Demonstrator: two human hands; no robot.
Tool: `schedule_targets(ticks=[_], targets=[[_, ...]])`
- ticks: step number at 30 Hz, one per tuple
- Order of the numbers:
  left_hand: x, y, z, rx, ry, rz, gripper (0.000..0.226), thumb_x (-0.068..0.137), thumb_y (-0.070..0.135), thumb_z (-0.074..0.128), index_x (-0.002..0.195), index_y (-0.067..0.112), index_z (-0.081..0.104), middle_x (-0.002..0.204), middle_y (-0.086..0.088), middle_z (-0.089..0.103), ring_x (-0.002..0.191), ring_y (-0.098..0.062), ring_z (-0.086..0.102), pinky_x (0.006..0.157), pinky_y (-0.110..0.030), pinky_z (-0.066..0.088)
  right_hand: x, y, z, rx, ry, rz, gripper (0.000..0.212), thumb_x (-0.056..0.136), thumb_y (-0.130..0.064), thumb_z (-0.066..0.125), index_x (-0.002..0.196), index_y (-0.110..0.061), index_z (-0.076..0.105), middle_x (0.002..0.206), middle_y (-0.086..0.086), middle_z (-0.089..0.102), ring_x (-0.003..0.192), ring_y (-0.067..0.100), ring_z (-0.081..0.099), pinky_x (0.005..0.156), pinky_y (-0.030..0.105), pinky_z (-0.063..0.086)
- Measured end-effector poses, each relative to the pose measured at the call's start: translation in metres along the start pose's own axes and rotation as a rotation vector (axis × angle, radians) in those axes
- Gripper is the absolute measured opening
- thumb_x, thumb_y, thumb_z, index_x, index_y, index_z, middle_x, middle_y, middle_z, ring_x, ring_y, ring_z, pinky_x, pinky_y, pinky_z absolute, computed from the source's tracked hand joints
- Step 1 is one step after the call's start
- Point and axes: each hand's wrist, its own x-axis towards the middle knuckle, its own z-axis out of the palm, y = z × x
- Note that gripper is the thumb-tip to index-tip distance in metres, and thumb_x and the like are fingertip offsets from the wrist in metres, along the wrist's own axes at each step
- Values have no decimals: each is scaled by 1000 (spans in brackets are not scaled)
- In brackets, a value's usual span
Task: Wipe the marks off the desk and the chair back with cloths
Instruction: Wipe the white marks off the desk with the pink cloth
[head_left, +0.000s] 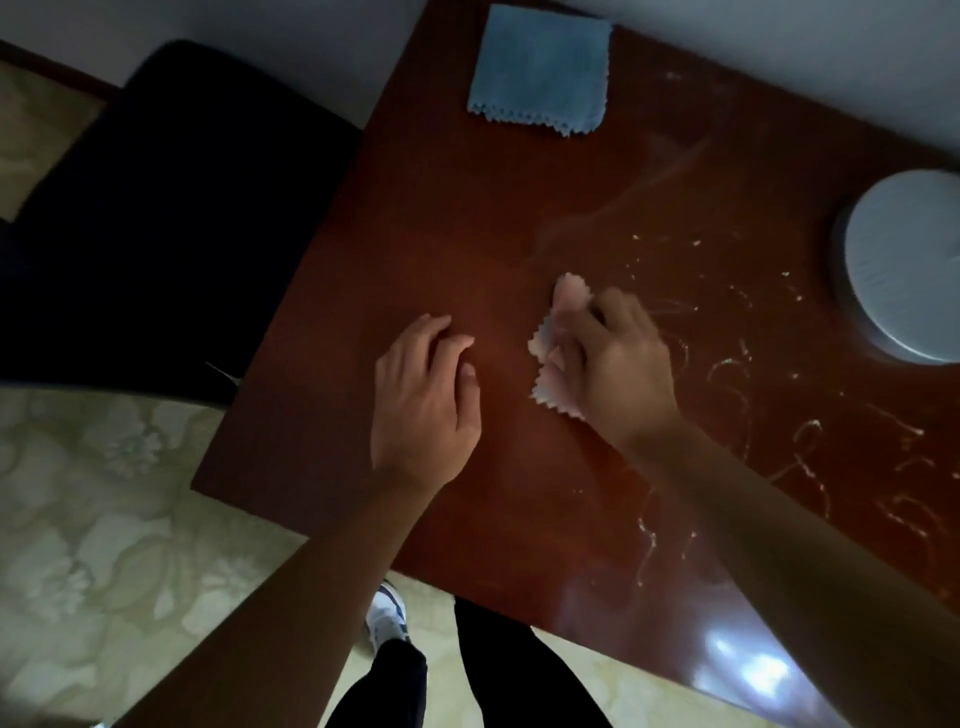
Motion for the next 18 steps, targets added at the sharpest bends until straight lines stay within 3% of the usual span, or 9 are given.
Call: schedule_targets(ticks=[2,5,8,10,13,15,18], targets=[[2,1,0,-13,9,-19,28,95,19,48,116,9,65,131,-10,57,132,-26,47,108,-36,32,14,15,-3,77,-48,-1,29,81,-19,44,84,-4,69,81,12,58,70,28,56,57,30,46],[3,4,0,-28,9,-42,29,95,19,46,115,7,65,130,-11,58,130,-26,49,107,-39,35,33,27,-3,127,-3,160,30,79,-19,43,80,-3,69,81,15,61,69,30,60,57,30,44],[3,4,0,-27,11,-36,30,95,20,46,114,7,65,130,-11,58,129,-26,49,104,-40,36,-1,-15,3,178,-98,4,10,75,-3,60,81,-2,68,79,12,62,69,29,60,62,31,47],[5,4,1,-34,10,-39,31,95,21,45,115,7,64,130,-11,58,130,-26,48,104,-40,36,-4,-9,-2,230,-186,-72,12,77,-8,56,79,-6,68,79,9,62,69,27,59,61,30,47],[6,5,1,-65,16,-51,31,95,21,45,115,6,64,130,-12,58,130,-27,48,107,-37,34,23,25,-10,198,-70,126,31,79,-21,40,76,-5,67,79,10,62,66,22,55,61,25,43],[5,4,2,-80,31,-57,30,96,19,46,114,5,64,127,-12,59,128,-27,49,108,-36,34,11,8,-9,167,-99,173,30,80,-20,41,80,-2,65,79,12,60,69,26,55,61,28,45],[3,4,-2,-161,40,-70,29,96,19,46,113,4,65,125,-11,60,124,-25,51,107,-36,38,-40,-28,-7,185,-170,-31,22,80,-15,50,85,-2,67,80,10,60,69,26,56,58,35,50]])
